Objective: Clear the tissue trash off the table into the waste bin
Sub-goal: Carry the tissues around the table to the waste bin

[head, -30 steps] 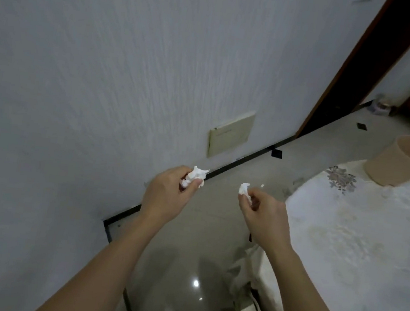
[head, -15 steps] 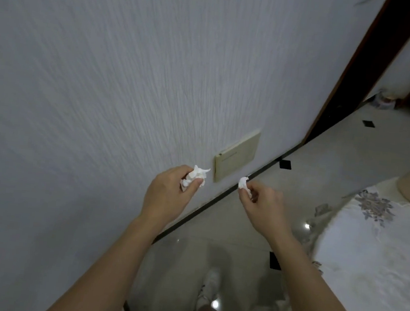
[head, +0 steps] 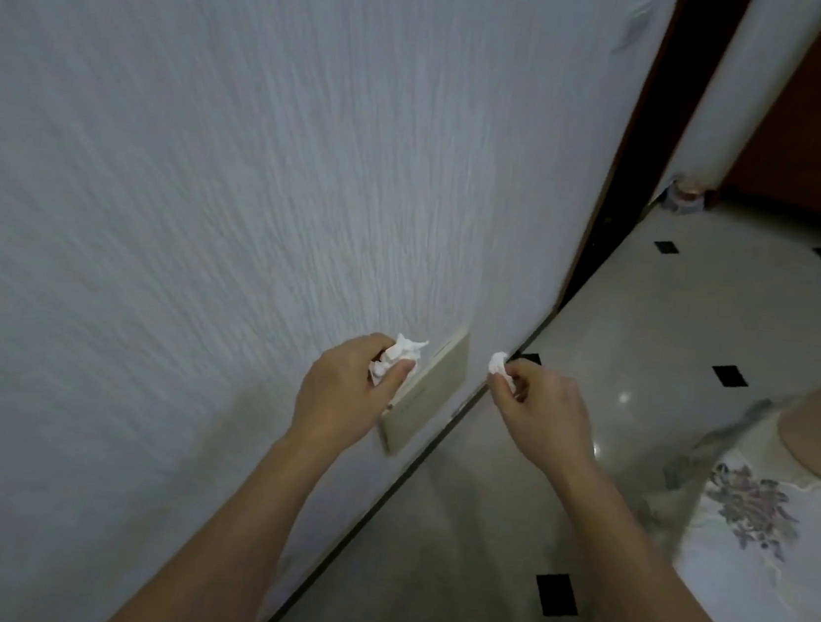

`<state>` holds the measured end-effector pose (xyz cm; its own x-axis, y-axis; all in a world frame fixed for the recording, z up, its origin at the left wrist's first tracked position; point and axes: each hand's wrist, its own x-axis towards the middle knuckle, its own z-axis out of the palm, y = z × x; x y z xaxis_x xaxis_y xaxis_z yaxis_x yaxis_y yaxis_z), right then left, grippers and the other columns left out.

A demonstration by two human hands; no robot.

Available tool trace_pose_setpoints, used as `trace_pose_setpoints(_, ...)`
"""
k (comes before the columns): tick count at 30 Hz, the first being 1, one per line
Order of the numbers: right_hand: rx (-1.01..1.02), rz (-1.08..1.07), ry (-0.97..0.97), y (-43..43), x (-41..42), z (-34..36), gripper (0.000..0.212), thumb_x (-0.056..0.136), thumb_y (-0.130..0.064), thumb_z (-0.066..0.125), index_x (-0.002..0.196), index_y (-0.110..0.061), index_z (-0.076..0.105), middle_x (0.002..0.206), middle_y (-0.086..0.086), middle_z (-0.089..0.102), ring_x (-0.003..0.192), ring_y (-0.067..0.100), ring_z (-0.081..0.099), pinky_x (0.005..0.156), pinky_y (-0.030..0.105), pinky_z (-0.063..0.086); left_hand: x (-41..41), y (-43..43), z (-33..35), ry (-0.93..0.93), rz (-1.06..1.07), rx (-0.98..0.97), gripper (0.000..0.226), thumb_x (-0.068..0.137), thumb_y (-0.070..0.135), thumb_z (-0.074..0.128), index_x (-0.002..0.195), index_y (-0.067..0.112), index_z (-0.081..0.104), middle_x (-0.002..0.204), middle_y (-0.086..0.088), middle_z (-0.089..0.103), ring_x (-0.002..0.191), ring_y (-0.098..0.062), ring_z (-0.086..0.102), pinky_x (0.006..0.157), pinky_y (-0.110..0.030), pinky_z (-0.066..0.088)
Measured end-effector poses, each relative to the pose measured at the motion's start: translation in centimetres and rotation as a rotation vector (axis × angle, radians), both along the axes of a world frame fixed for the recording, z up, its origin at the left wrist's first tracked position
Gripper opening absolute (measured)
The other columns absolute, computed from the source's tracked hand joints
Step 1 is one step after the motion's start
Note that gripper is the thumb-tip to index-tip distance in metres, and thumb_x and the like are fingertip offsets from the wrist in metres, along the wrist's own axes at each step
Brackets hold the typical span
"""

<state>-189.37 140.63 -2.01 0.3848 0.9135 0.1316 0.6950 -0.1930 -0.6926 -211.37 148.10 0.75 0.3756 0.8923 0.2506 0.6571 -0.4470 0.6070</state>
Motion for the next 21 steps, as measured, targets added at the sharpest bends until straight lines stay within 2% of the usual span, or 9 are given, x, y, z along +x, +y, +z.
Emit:
trace_pose_setpoints(2,-0.019,-0.048,-0.029,1.1,1.8,0.3,0.023,0.095,-0.038,0.059,0.075,-0.027,0.059,0.056,-0.011,0.049,0.053,0.004,0.049,0.047,0.019,0.028,1.9,2.3,0.0,-0.006,-0.045,-0.003,0.018,0.094,0.043,0.059,0.094,0.026,0.066,0.073,0.015,0.059,0.064,-0.001,0.054,0.056,-0.021,0.04)
trace_pose_setpoints(5,-0.003,-0.136,-0.045,2.5,4.7,0.6,0.032,0.095,-0.04,0.058,0.071,-0.019,0.061,0.055,-0.008,0.052,0.053,0.008,0.05,0.047,0.022,0.031,5.3,5.4,0.0,-0.036,-0.107,-0.02,0.019,0.095,0.043,0.059,0.093,0.026,0.066,0.07,0.013,0.058,0.062,-0.003,0.053,0.055,-0.02,0.038)
trace_pose_setpoints(9,-0.03,-0.255,-0.057,3.6,9.2,0.3,0.039,0.096,-0.047,0.052,0.066,-0.023,0.053,0.05,-0.006,0.048,0.051,0.012,0.048,0.051,0.034,0.039,11.6,9.2,-0.7,-0.117,-0.241,-0.032,0.017,0.095,0.04,0.061,0.093,0.024,0.067,0.068,0.012,0.058,0.061,-0.005,0.053,0.054,-0.016,0.037)
trace_pose_setpoints(13,-0.045,-0.338,-0.065,5.2,14.4,0.1,0.044,0.097,-0.047,0.051,0.064,-0.017,0.051,0.049,-0.002,0.047,0.049,0.015,0.047,0.051,0.037,0.041,18.5,13.2,-1.8,-0.155,-0.357,-0.059,0.017,0.094,0.038,0.062,0.088,0.023,0.065,0.066,0.01,0.055,0.058,-0.008,0.051,0.052,-0.022,0.038)
trace_pose_setpoints(17,-0.043,-0.438,-0.099,8.8,19.9,-0.3,0.049,0.097,-0.051,0.048,0.064,-0.015,0.054,0.05,0.001,0.051,0.05,0.016,0.051,0.052,0.039,0.045,25.7,18.6,-2.8,-0.115,-0.426,-0.068,0.016,0.093,0.039,0.062,0.086,0.024,0.063,0.066,0.014,0.054,0.06,-0.005,0.052,0.052,-0.013,0.033)
trace_pose_setpoints(19,-0.05,-0.5,-0.099,10.9,22.6,-0.4,0.052,0.097,-0.053,0.045,0.064,-0.015,0.053,0.052,0.001,0.053,0.05,0.015,0.052,0.052,0.039,0.045,29.7,21.6,-3.0,-0.102,-0.471,-0.058,0.018,0.093,0.039,0.062,0.086,0.023,0.063,0.066,0.012,0.054,0.06,-0.005,0.051,0.053,-0.014,0.032)
trace_pose_setpoints(21,-0.046,-0.57,-0.106,13.0,25.5,-0.1,0.05,0.097,-0.053,0.046,0.064,-0.016,0.053,0.052,0.0,0.052,0.051,0.015,0.051,0.052,0.04,0.045,34.1,24.4,-2.7,-0.103,-0.541,-0.04,0.021,0.092,0.04,0.062,0.086,0.02,0.065,0.068,0.01,0.057,0.061,-0.008,0.053,0.053,-0.023,0.039)
